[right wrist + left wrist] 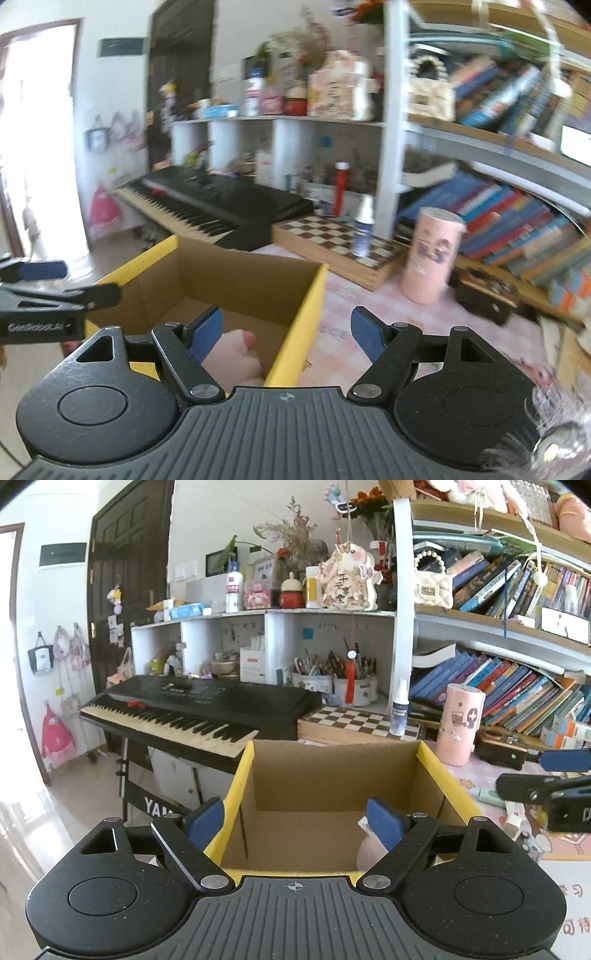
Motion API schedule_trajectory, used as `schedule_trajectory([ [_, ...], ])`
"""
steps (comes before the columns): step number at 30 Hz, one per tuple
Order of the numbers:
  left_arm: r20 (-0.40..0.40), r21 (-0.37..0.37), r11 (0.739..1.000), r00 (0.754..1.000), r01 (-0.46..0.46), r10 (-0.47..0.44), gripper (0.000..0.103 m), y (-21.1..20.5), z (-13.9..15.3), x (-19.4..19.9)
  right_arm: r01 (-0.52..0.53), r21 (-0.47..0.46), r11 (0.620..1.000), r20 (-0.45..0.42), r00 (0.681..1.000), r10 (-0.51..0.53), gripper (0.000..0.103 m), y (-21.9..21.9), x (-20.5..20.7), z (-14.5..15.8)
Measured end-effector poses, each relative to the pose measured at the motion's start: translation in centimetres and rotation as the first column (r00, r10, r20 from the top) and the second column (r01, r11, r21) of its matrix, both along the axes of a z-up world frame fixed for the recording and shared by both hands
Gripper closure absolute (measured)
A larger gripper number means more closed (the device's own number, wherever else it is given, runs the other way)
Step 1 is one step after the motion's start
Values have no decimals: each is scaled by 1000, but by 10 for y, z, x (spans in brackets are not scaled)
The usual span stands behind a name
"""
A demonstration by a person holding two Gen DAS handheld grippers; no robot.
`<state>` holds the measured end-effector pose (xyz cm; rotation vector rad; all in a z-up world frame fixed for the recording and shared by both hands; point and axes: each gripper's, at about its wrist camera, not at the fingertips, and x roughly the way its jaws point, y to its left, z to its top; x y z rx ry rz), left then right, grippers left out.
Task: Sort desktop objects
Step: 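Open both tools to drop the pig and bag into the yellow box, then withdraw both open tools from the box back toward the desk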
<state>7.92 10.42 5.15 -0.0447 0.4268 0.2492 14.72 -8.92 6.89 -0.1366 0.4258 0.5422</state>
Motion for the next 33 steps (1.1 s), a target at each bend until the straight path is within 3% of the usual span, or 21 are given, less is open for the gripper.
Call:
schedule_trajectory([
  [15, -2, -37, 999, 1000, 1, -1, 16, 7, -9, -57, 256, 3, 967, -37, 966, -256, 29, -21, -81, -20],
  [25, -26, -38, 999, 999, 37, -38, 16, -4, -20, -89, 302, -32, 953, -92, 948, -304, 29, -25, -126, -43],
  [33, -40, -23, 995, 994, 102, -103, 16, -16, -27, -109, 278, -55, 959, -114, 952, -282, 28, -16, -150, -51],
])
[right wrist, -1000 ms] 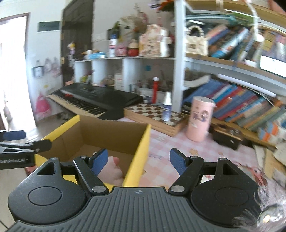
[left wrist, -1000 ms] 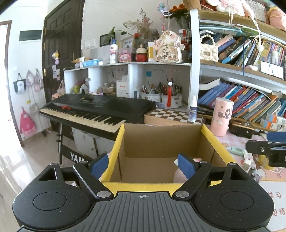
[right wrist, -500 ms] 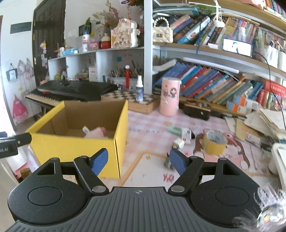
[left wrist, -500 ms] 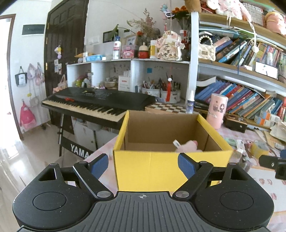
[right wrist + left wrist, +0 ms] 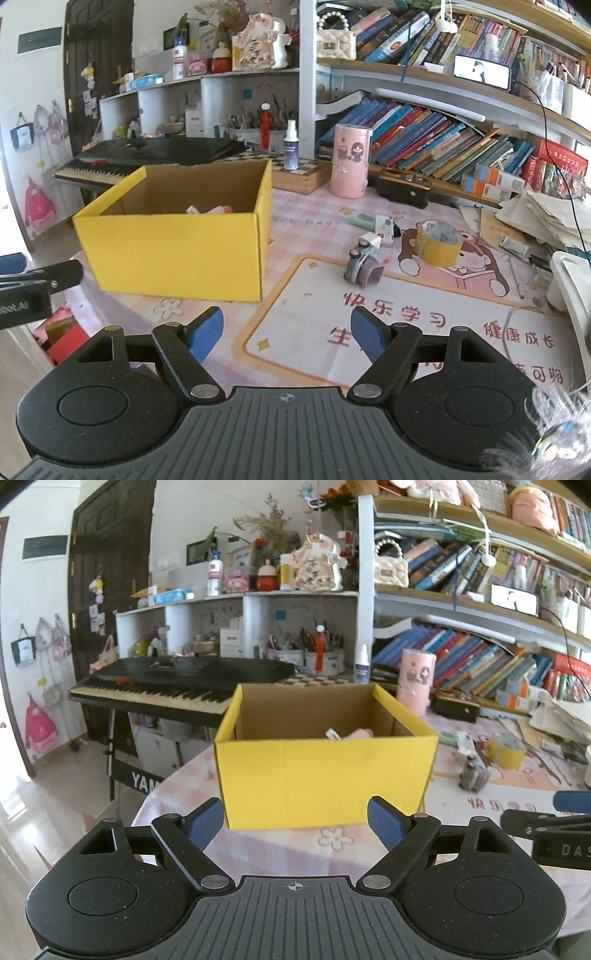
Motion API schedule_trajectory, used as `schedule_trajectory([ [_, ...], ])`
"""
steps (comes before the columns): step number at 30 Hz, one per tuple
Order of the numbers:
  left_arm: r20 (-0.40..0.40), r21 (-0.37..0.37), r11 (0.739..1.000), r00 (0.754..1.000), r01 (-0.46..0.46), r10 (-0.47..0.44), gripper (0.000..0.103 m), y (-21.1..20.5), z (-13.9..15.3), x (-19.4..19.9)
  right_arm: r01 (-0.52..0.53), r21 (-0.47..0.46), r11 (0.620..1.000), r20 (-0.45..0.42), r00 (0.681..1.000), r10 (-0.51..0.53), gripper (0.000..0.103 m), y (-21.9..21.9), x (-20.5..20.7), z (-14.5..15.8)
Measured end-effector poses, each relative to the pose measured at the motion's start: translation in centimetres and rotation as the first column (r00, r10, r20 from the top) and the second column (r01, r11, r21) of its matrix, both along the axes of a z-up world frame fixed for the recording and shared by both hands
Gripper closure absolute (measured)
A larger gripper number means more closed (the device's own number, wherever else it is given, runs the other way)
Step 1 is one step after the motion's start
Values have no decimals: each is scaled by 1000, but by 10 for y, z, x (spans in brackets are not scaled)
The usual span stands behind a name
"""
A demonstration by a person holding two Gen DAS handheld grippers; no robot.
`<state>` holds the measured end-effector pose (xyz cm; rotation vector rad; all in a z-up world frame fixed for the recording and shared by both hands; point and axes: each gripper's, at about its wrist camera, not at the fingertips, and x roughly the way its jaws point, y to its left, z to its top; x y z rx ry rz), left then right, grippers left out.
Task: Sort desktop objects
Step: 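Withdraw both open tools from the box back toward the desk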
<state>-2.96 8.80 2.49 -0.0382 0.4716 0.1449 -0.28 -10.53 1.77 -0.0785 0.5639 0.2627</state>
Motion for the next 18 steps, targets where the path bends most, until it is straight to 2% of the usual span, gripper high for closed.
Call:
schedule_trajectory([
  [8, -86, -29, 999, 996, 18, -20, 16, -5, -11, -8, -2, 18, 1000, -63, 998, 3, 28, 3, -15, -9],
  [18, -138, -38, 997, 988, 67, -72, 16, -11, -18, -16, 6, 25, 1000, -104, 995, -3, 25, 2, -25, -15],
])
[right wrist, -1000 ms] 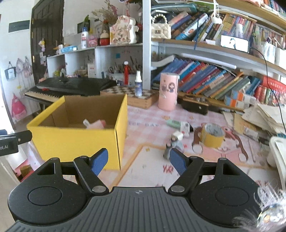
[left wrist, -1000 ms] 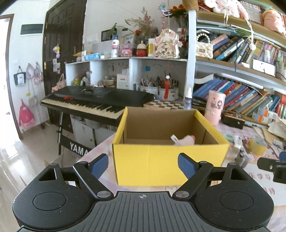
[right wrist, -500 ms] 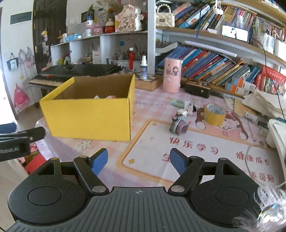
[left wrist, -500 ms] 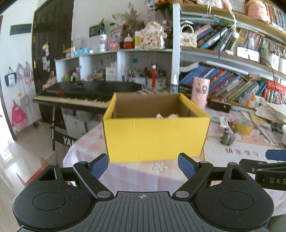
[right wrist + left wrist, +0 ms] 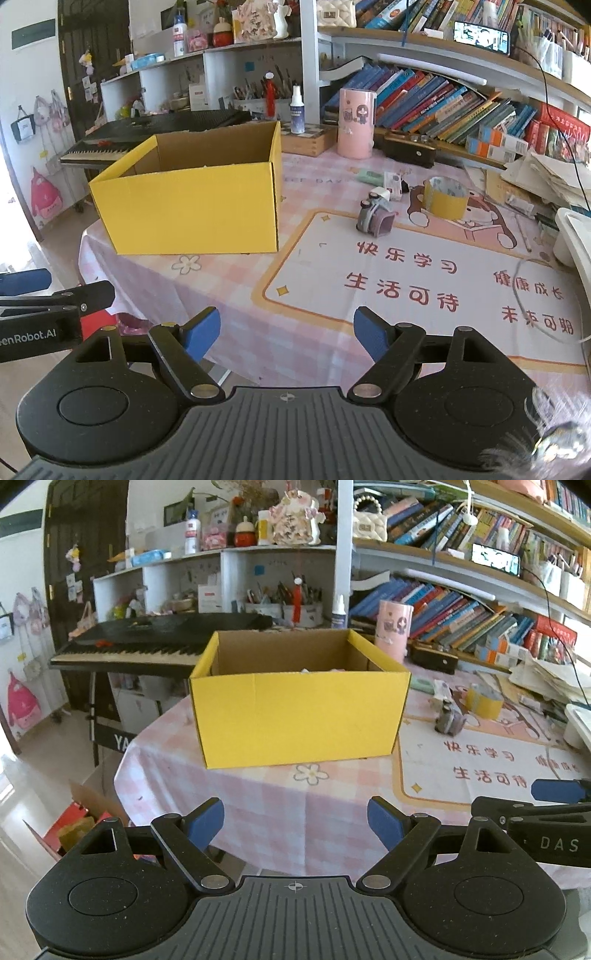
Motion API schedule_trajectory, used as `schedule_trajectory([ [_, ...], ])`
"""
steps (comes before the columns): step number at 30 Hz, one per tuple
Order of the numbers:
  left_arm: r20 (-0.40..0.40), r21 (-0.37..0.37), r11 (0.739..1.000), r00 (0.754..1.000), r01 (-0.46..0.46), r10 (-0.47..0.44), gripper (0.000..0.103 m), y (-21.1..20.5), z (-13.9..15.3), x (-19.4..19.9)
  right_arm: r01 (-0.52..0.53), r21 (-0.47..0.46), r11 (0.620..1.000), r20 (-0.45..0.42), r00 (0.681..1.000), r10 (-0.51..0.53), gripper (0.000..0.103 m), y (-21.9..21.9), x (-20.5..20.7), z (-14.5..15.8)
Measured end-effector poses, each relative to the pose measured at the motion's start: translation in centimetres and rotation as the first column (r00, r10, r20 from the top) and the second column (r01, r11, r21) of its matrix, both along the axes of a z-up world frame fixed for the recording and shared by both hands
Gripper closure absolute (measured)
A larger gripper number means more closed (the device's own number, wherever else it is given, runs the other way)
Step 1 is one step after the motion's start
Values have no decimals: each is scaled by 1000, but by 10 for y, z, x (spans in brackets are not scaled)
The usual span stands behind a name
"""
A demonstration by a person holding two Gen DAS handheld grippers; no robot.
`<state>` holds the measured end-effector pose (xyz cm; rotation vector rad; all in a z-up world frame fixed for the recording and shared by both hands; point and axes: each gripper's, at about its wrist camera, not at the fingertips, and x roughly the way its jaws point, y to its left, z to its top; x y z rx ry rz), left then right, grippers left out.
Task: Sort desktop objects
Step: 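Withdraw both open tools from the box back toward the desk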
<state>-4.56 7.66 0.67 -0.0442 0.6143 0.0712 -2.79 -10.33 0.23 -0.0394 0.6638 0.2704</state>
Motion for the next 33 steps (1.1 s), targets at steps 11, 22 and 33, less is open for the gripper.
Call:
schedule_trajectory([
  [11, -15, -9, 999, 999, 42, -42, 16, -8, -3, -3, 35, -13, 999, -16, 999, -35, 23, -7, -9, -2],
  [22, -15, -8, 989, 989, 148, -149, 16, -32, -5, 10, 136, -19, 991, -29, 990, -136, 23, -33, -11, -5],
  [33, -21, 0, 965, 964, 263, -263, 16, -68, -9, 30, 232, -22, 972, -38, 972, -233, 23, -66, -4, -9],
])
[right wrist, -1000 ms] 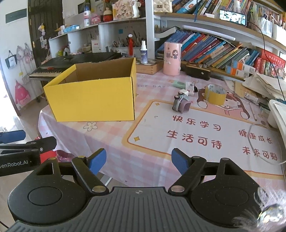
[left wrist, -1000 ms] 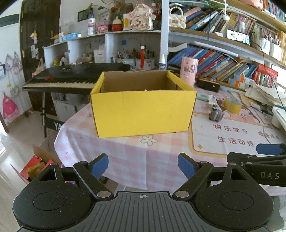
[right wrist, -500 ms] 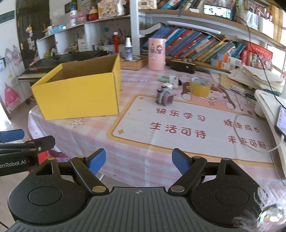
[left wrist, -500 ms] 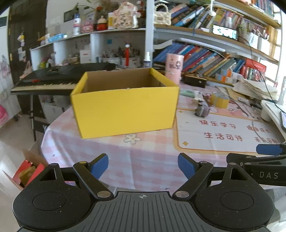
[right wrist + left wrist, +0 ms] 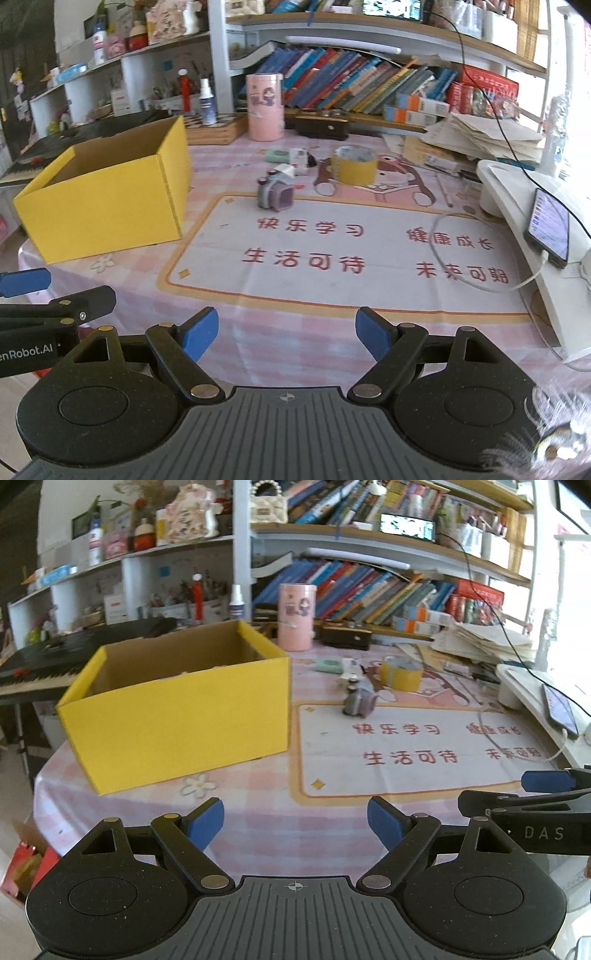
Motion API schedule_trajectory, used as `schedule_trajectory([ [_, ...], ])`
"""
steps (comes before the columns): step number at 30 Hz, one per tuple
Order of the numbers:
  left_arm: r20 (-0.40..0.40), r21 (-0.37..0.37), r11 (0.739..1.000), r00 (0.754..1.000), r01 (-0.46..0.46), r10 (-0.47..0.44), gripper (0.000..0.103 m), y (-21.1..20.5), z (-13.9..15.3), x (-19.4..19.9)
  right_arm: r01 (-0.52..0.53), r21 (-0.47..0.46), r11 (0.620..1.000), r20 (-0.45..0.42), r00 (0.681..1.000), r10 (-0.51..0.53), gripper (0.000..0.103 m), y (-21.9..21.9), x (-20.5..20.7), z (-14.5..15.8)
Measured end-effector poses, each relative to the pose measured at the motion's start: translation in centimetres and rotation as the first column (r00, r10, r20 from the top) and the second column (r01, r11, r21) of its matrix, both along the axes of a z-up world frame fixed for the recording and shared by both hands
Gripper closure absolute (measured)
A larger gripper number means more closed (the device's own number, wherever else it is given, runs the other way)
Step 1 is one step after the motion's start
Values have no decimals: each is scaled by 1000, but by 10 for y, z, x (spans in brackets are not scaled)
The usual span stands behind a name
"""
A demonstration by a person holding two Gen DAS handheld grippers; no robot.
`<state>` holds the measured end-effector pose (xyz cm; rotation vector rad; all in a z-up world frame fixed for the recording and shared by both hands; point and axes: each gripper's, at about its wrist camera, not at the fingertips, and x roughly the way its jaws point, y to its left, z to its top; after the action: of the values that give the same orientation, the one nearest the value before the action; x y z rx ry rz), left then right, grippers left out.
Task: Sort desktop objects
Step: 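Withdraw both open tools from the box back toward the desk, then move the left tool toward the grey toy car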
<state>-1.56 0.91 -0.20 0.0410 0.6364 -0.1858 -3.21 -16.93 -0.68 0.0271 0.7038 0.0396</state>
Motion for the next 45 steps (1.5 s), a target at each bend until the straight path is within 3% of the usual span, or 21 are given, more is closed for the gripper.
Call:
schedule_trajectory([
  [16, -24, 0, 997, 997, 71, -71, 16, -54, -5, 42, 38, -14, 999, -30, 999, -38, 22, -48, 36, -3],
  [31, -45, -3, 998, 997, 58, -58, 16, -113, -8, 97, 32, -26, 999, -28, 999, -33, 22, -108, 96, 1],
  [45, -44, 20, 997, 996, -74, 75, 17, -149, -10, 138, -54, 8, 999, -38, 998, 54, 22, -152, 156, -4],
])
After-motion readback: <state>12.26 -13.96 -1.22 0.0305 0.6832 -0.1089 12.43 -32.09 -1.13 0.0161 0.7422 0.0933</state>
